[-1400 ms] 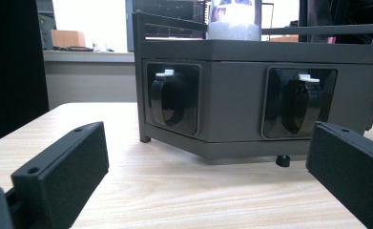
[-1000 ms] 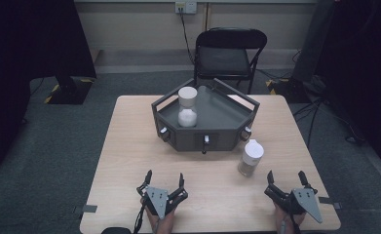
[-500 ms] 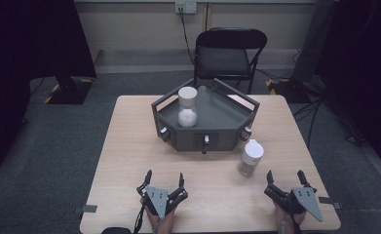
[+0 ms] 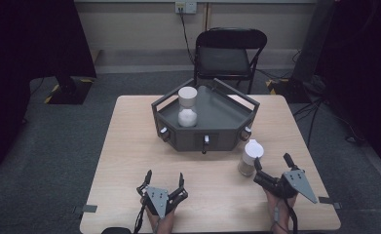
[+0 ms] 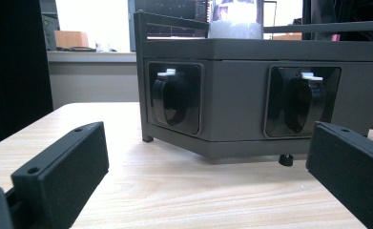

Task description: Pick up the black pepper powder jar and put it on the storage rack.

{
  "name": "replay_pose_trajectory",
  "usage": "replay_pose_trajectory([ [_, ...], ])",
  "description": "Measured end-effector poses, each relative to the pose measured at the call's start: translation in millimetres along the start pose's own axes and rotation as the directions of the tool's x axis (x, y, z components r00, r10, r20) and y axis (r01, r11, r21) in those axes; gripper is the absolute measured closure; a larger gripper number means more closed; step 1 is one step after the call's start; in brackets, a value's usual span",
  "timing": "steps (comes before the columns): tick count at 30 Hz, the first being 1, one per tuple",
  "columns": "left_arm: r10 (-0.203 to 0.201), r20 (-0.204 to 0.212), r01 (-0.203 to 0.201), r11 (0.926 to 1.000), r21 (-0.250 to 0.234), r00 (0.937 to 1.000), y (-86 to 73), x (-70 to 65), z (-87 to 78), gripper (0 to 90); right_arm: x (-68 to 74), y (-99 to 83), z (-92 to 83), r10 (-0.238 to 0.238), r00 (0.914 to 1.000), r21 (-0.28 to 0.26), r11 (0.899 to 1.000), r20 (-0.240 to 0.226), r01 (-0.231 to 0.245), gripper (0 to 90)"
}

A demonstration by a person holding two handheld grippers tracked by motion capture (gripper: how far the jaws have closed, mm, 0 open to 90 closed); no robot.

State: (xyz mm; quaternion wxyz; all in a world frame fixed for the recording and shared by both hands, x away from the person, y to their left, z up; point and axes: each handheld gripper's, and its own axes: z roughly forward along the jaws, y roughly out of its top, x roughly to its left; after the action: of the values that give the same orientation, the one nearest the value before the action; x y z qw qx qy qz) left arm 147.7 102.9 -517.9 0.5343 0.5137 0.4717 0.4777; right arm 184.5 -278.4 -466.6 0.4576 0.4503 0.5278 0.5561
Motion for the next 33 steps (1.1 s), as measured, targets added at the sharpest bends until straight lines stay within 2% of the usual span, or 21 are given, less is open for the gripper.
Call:
replay_pose_trajectory([
  [4,0.003,-0.001,-0.003,1.0000,0.002,1.0000,0.3,-0.3,0.1,0.0,7.3,0.5,17.5,0.001,0.9993,0.032,1.000,-0.037,0.000,0.0],
  [8,0.000,-0.001,0.000,1.0000,0.000,1.0000,0.1,-0.1,0.0,0.0,16.7,-6.7,29.3,-0.013,0.9995,0.047,0.999,-0.030,0.014,1.8],
  [10,0.001,-0.001,-0.001,1.0000,0.000,1.0000,0.0,-0.2,0.0,0.0,18.1,-9.0,33.0,-0.002,0.9994,0.065,0.998,-0.035,0.004,4.5],
  [15,0.002,-0.001,-0.002,1.0000,0.001,1.0000,0.1,-0.3,0.0,0.0,23.3,-15.1,35.5,-0.018,0.9997,0.083,0.996,-0.015,0.019,10.1],
  [19,0.002,-0.002,-0.002,1.0000,0.001,1.0000,0.1,-0.4,0.1,0.0,21.5,-18.5,38.1,-0.003,1.0000,0.103,0.995,-0.005,0.003,14.2],
  [25,0.003,-0.004,-0.003,1.0000,0.001,1.0000,0.2,-0.8,0.1,0.0,19.4,-22.3,36.8,0.002,0.9999,0.099,0.995,-0.010,-0.001,20.5],
  [29,0.004,-0.004,-0.004,1.0000,0.002,1.0000,0.2,-0.8,0.1,0.0,17.8,-23.5,35.0,-0.002,0.9997,0.092,0.996,-0.023,0.004,28.8],
  [33,0.006,-0.006,-0.005,1.0000,0.003,1.0000,0.4,-1.4,0.2,0.0,17.7,-22.6,34.9,-0.010,0.9996,0.094,0.995,-0.025,0.012,29.4],
])
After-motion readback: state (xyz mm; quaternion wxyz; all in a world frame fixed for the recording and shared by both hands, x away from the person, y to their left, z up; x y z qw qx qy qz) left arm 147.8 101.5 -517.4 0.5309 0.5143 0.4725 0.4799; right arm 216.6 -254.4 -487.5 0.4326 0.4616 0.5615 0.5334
